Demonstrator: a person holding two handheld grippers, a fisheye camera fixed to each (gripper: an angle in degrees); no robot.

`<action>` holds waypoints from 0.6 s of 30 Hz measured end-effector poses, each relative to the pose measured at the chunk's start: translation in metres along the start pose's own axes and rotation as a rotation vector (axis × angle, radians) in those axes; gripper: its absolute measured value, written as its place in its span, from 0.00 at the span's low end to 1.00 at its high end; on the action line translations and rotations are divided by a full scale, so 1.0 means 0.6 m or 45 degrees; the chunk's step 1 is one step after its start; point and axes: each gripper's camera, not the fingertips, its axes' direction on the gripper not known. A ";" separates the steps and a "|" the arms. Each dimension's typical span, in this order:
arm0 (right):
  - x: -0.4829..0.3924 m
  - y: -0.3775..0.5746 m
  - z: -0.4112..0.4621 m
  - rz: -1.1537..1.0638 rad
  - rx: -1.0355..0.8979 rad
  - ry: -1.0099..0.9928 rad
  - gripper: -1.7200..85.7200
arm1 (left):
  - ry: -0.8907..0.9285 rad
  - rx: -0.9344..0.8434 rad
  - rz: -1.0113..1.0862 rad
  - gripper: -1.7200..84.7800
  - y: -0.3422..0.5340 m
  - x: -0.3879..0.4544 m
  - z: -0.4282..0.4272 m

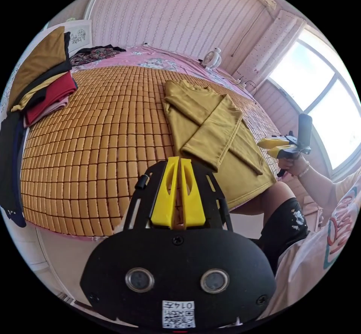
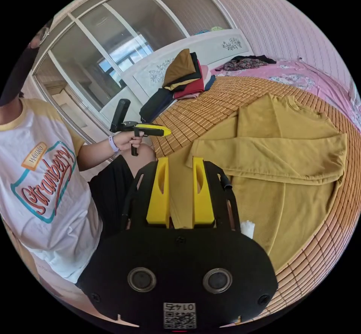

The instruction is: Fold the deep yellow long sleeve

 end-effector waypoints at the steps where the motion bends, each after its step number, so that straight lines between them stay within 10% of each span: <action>1: 0.008 0.005 0.006 0.024 -0.009 0.040 0.13 | 0.000 0.001 -0.010 0.03 0.003 -0.011 0.000; 18: 0.478 -0.114 -0.045 0.729 0.201 0.857 0.18 | 0.113 0.093 0.003 0.15 -0.403 -0.104 0.259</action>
